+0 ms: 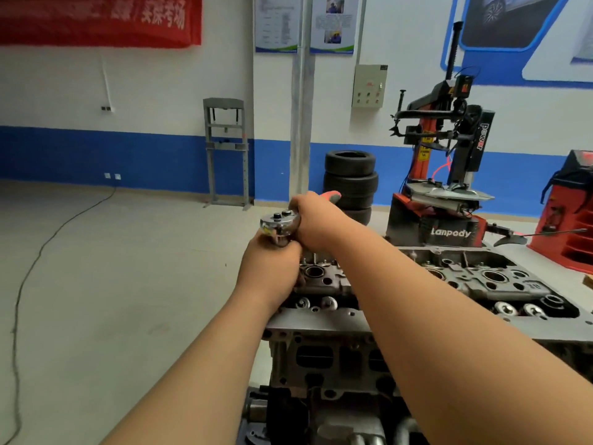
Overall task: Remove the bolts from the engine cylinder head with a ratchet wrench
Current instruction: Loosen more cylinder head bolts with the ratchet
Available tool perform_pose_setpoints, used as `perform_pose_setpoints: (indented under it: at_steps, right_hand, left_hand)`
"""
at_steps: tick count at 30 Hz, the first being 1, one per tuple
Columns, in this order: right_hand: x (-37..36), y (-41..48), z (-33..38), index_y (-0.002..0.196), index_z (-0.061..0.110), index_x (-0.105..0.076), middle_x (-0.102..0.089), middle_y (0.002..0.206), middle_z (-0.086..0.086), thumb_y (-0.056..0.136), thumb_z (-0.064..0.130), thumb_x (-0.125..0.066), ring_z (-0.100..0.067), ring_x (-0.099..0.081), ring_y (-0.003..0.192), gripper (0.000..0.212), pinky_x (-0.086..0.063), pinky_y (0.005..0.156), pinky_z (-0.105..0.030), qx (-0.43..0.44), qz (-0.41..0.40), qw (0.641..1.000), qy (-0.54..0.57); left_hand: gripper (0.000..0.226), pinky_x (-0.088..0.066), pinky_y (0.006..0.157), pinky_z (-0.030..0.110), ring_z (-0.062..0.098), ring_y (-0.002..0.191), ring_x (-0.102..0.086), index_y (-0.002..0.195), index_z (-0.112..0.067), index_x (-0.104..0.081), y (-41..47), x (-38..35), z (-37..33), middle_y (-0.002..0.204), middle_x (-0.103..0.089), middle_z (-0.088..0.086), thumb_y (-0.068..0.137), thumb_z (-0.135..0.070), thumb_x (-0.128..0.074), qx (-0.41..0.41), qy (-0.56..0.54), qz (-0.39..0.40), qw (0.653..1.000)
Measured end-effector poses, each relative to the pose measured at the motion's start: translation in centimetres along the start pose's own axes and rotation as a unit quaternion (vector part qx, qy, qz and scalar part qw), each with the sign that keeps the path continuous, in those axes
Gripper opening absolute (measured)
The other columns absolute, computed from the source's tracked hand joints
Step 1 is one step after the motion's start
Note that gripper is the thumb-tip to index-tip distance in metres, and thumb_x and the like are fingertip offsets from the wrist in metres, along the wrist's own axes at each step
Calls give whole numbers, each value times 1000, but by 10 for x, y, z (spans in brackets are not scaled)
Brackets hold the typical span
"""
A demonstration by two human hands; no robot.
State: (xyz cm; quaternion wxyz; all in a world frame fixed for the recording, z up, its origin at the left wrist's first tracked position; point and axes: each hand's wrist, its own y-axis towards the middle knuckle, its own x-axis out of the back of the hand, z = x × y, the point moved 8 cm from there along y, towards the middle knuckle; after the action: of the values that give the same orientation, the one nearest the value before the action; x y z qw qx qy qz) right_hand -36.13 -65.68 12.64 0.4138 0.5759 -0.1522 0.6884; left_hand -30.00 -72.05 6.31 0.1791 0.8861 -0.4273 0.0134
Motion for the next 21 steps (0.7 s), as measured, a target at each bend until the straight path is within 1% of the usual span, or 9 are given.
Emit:
perform_pose_setpoints:
  at_steps: [3, 5, 7, 9, 12, 15, 18, 19, 21]
  right_hand:
    - [-4, 5, 2, 118, 8, -54, -42, 116, -9, 88, 7, -58, -14, -42, 82, 31, -38, 80, -26, 19, -11, 998, 55]
    - [-5, 4, -3, 119, 8, -52, -39, 117, -8, 87, 6, -57, -15, -43, 80, 32, -41, 81, -28, -1, -26, 999, 41]
    - [-3, -1, -13, 116, 10, -49, -39, 120, -8, 86, 5, -55, -20, -46, 78, 31, -42, 74, -32, -39, -61, 997, 22]
    - [2, -16, -21, 111, 12, -44, -39, 118, -8, 85, 4, -56, -23, -46, 74, 30, -39, 65, -34, -71, -103, 992, 3]
    - [7, -55, -28, 116, 14, -35, -35, 120, -10, 82, 4, -59, -26, -44, 69, 43, -36, 56, -34, -92, -145, 982, -77]
    - [13, -103, -22, 129, 18, -23, -27, 124, -9, 81, 10, -61, -24, -40, 58, 61, -28, 44, -30, -60, -191, 971, -128]
    - [1, -147, 1, 141, 13, -18, -27, 123, -9, 75, 15, -66, -20, -26, 48, 82, -9, 38, -23, -5, -205, 970, -129]
    - [-2, -154, 9, 143, 10, -19, -26, 123, -11, 72, 16, -68, -18, -23, 47, 86, -7, 38, -22, 8, -210, 969, -129]
    - [-1, -149, 14, 139, 10, -22, -24, 122, -11, 72, 16, -66, -17, -21, 47, 80, -9, 38, -21, 19, -219, 967, -132]
  left_hand:
    - [25, -49, 56, 37, 25, 53, -56, 80, -13, -62, 1, 2, -3, 59, -60, 9, 65, -24, -46, 1, 15, -1, 1000]
    - [16, -45, 55, 35, 23, 55, -52, 81, -12, -61, 1, 1, -4, 62, -59, 7, 74, -20, -49, -7, 27, -3, 1000]
    - [9, -38, 53, 30, 20, 52, -46, 73, -14, -57, 2, 1, -3, 56, -54, 2, 80, -13, -52, -9, 35, -9, 999]
    - [20, -34, 50, 26, 16, 47, -41, 62, -18, -51, 2, 1, -2, 46, -47, -5, 81, -11, -53, -7, 38, -13, 999]
    - [22, -38, 51, 27, 15, 46, -44, 59, -16, -50, 1, 0, -1, 41, -45, -6, 80, -9, -52, -1, 40, -15, 999]
    - [20, -48, 55, 33, 26, 54, -54, 64, -13, -53, 3, -3, -2, 52, -53, 4, 83, -7, -51, 2, 38, 3, 999]
    - [24, -41, 41, 16, 10, 47, -54, 67, -16, -50, 0, -6, -11, 59, -53, 3, 89, -8, -48, -61, 126, 15, 990]
    - [25, -35, 37, 8, 8, 45, -52, 69, -17, -49, -2, -5, -16, 60, -52, 0, 92, -10, -48, -80, 136, 13, 987]
    - [20, -33, 35, 6, 8, 42, -52, 74, -15, -53, -2, -2, -16, 61, -53, -3, 94, -11, -48, -85, 135, 5, 987]
